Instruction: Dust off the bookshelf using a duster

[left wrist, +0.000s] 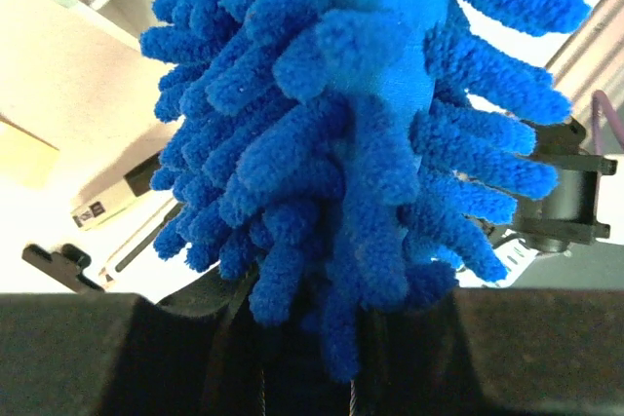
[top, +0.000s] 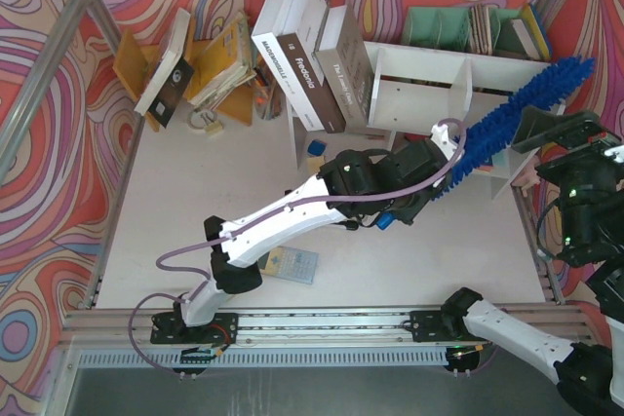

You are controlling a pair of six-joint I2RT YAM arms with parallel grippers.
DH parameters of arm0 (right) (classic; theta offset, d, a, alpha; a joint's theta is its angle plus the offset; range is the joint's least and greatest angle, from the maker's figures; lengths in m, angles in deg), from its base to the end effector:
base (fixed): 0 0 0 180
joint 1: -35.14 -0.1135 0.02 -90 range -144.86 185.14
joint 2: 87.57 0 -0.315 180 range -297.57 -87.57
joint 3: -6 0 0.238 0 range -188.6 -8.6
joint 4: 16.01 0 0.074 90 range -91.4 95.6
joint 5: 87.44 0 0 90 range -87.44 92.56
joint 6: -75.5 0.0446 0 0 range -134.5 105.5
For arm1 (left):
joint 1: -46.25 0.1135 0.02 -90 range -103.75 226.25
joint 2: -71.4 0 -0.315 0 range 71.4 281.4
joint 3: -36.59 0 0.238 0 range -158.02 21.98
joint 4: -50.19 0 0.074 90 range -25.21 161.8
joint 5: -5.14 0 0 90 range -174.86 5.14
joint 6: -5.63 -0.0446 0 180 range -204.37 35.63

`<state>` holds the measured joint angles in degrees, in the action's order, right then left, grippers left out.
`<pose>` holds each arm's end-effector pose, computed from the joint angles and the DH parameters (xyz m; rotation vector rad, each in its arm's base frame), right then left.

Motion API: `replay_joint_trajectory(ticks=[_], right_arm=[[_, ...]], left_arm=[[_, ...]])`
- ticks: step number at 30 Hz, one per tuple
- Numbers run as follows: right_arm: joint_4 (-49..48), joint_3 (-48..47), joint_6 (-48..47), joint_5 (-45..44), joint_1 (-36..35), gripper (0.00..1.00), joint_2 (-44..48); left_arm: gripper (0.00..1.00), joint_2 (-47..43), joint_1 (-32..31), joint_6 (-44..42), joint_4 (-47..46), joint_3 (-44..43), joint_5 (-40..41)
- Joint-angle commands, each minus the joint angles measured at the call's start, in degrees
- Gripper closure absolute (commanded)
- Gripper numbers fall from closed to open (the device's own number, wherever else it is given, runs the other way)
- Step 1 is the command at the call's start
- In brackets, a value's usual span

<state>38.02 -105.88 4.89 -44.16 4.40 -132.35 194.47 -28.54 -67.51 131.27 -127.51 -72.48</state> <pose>0.0088 -0.0326 0.5783 0.5506 1.3061 0.1769 0.1303 -0.4427 0.4581 1.0211 2.0869 -0.5998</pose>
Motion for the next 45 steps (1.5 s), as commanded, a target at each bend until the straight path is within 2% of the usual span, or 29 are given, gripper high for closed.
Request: replay_joint_trajectory(ticks=[1, 8, 22, 28, 37, 42, 45], right_arm=[[-2.3, 0.6, -0.3, -1.0, 0.0, 0.01, 1.1], [-1.5, 1.2, 0.3, -0.9, 0.0, 0.01, 1.8], [-2.0, 4.5, 0.3, -2.6, 0.0, 0.01, 5.2], [-1.8, 4.9, 0.1, -3.2, 0.0, 0.01, 6.1], [-3.5, 6.6, -0.7, -3.9, 0.0, 0.01, 6.4], [-3.9, 7.0, -0.8, -4.1, 0.0, 0.01, 6.4], [-3.8, 7.2, -0.8, -4.3, -0.1, 0.01, 6.4]], left_arm=[[1.0, -0.3, 0.1, -0.8, -1.9, -0.8, 7.0], [1.0, 0.3, 0.9, 0.1, -2.5, -1.3, 14.1], [1.0, 5.7, 2.0, -0.9, -7.0, -3.6, 10.5], [1.0, 6.6, 2.1, -0.8, -9.2, -3.6, 5.8], [1.0, 7.1, -0.5, -2.4, -9.6, -3.5, 4.2], [1.0, 6.4, -2.7, -3.4, -7.9, -2.9, 5.4], [1.0, 4.0, -4.5, -4.1, -7.6, 0.5, 7.7]])
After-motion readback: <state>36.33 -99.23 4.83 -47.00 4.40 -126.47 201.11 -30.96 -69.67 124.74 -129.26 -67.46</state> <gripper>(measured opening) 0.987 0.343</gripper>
